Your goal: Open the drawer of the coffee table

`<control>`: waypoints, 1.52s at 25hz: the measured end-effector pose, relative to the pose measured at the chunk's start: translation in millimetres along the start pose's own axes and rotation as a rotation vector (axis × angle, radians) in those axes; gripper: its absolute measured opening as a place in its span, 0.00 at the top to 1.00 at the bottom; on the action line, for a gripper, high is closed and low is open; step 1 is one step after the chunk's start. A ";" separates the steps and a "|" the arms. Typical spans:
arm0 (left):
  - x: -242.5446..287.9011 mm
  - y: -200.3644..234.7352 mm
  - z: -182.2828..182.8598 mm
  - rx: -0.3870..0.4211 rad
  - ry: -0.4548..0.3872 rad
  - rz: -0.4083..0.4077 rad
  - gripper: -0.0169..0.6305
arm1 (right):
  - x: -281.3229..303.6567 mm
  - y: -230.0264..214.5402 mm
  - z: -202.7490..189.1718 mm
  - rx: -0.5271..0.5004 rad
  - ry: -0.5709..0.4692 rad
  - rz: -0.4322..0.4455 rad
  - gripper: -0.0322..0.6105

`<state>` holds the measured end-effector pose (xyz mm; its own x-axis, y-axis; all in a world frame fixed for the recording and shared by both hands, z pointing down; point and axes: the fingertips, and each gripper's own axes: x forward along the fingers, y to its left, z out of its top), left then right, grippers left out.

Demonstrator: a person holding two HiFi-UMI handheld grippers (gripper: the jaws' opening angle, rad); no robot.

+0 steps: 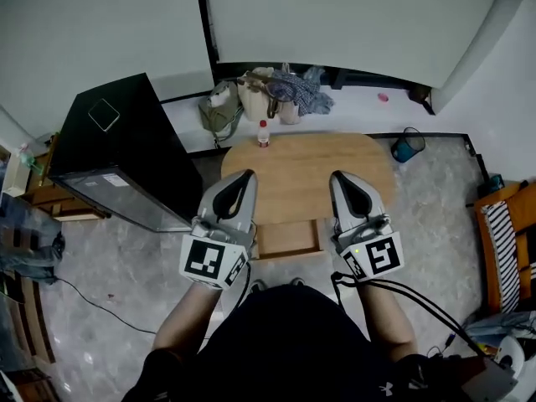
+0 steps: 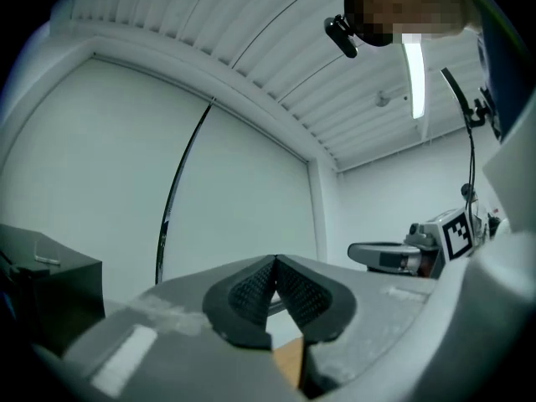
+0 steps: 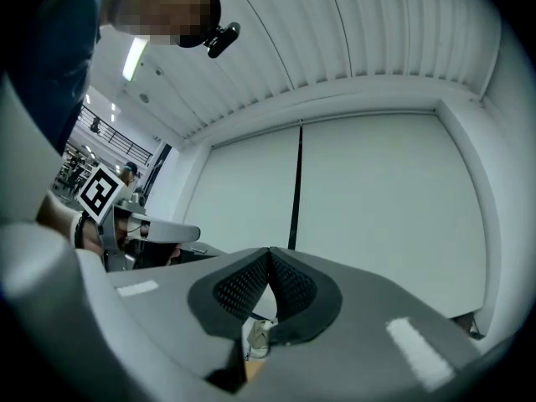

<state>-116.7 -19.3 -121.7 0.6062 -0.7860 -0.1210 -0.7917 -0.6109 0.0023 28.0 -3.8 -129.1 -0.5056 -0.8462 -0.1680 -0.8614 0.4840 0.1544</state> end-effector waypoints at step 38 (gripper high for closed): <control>-38.9 30.2 -10.9 -0.001 0.010 -0.009 0.97 | -9.1 25.6 -7.9 0.015 0.043 -0.082 0.95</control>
<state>-163.3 -8.2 -106.2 0.6137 -0.7816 -0.1115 -0.7863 -0.6178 0.0024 11.0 14.6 -115.9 -0.4313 -0.8916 -0.1377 -0.9004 0.4159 0.1273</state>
